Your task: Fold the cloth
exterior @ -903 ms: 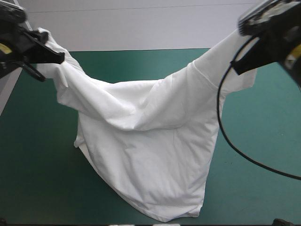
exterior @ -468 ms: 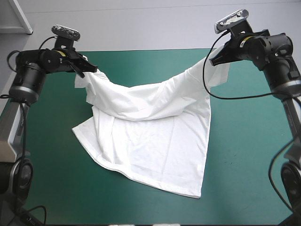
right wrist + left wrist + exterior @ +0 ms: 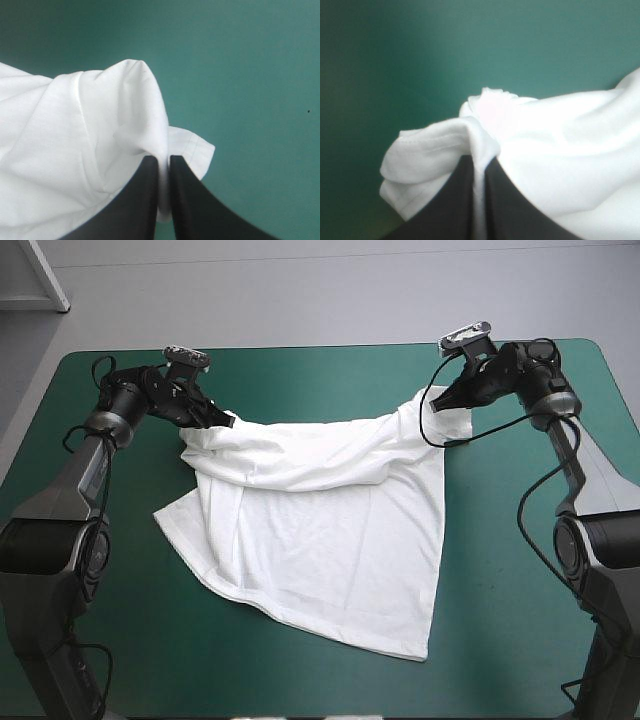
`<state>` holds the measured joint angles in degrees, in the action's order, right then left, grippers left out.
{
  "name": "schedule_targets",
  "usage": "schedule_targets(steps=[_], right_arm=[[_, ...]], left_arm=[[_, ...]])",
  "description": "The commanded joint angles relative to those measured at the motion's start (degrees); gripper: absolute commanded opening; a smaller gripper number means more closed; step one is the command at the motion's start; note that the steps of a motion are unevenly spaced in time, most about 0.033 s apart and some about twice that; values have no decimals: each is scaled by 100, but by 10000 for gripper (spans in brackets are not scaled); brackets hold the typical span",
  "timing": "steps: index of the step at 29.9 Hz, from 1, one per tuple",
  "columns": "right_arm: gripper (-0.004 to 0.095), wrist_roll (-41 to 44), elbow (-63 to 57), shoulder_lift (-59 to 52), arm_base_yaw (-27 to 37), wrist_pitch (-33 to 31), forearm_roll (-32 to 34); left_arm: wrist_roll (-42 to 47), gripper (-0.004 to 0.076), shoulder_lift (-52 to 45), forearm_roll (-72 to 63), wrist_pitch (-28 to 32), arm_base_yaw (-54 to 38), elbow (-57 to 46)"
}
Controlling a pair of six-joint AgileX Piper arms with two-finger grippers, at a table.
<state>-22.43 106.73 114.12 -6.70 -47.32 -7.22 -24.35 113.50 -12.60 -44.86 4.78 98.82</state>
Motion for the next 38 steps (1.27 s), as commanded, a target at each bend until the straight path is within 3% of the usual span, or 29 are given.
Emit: schedule_targets(steps=[1,4,8,12,18,28,33,38], right_arm=[[332,-15,171,-331,44,291,-63],[578,42,216,-442,44,303,-63],[607,123,346,-830,44,247,21],[556,240,447,-1379,44,-11,18],[496,247,431,-2238,44,-683,-781],[481,299,-488,-3574,21,-1342,-1319],[481,77,-1995,-4440,21,-1148,-1991],[461,-370,-3877,-5238,21,-296,-2412]], left_arm=[[90,60,-323,-127,131,0,163],[90,231,-385,-139,55,0,188],[137,477,-655,-115,-193,0,219],[258,444,-1239,-42,-192,-24,219],[438,412,-2357,108,-495,-49,-21],[1298,412,-3913,486,-522,-52,-2280],[1652,412,-4057,433,-89,-240,-3430],[1326,412,-3812,-233,125,-1216,-4126]])
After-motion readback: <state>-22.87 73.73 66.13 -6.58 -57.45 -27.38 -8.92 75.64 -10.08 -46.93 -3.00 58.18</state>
